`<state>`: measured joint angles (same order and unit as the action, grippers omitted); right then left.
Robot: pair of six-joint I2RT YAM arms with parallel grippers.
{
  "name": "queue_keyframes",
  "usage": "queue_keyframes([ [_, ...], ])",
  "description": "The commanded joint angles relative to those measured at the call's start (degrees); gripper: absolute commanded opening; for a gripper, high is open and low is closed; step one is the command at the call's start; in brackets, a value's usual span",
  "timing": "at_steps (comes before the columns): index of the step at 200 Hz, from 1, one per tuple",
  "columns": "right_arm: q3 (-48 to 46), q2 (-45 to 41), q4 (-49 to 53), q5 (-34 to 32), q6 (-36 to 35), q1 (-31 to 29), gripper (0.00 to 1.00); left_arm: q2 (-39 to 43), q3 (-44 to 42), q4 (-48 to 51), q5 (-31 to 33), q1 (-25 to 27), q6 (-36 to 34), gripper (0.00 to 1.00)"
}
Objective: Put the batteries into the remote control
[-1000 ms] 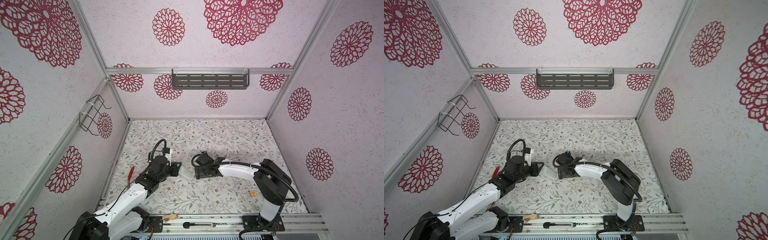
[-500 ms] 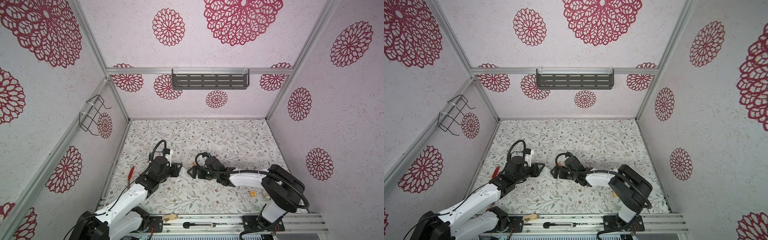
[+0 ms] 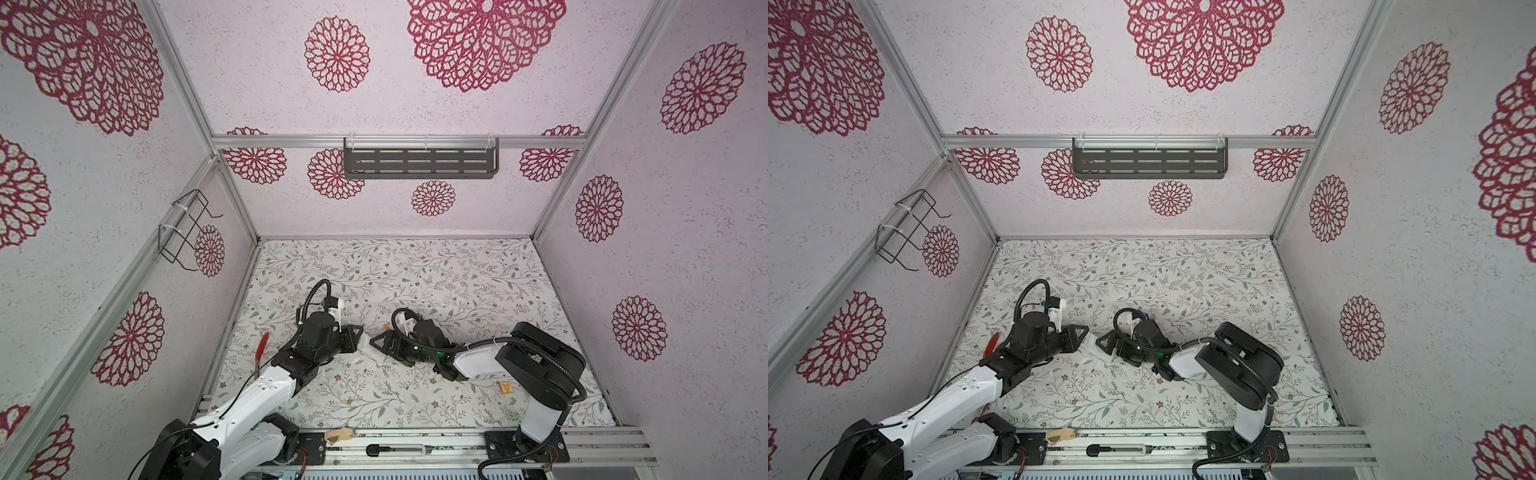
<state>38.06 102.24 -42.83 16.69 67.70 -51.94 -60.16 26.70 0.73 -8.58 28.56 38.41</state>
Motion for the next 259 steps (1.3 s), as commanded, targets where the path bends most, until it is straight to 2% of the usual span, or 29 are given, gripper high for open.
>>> queue_keyframes([
  [1, 1.81, 1.3, 5.02, -1.73, 1.21, -1.38, 0.98, -2.31, -2.53, 7.44, -0.73, 0.46, -2.24, 0.0],
  [38, 3.04, 1.83, 9.35, -2.79, -0.01, -2.36, 0.89, -2.43, -2.52, 7.24, -0.64, 0.47, -2.3, 0.0],
  [96, 5.09, 1.98, 14.68, -4.85, -2.3, -4.0, 0.81, -2.98, -2.44, 7.22, -0.58, 0.36, -2.12, 0.0],
  [127, 5.08, 2.71, 14.49, -4.83, -2.27, -4.24, 0.82, -3.79, -2.27, 7.27, -0.65, 0.27, -2.17, 0.0],
  [190, 8.54, 3.47, 16.39, -3.99, -5.06, -5.49, 0.89, -4.51, -1.98, 6.58, -1.44, 0.15, -2.13, 0.0],
  [237, 11.34, 6.68, 23.52, -3.79, -6.09, -6.06, 0.9, -5.68, -1.26, 6.39, -2.32, 0.02, -2.28, 0.0],
  [259, 14.01, 8.25, 32.67, -5.99, -7.93, -6.63, 0.94, -5.3, -1.23, 6.47, -2.23, -0.08, -2.26, 0.0],
])
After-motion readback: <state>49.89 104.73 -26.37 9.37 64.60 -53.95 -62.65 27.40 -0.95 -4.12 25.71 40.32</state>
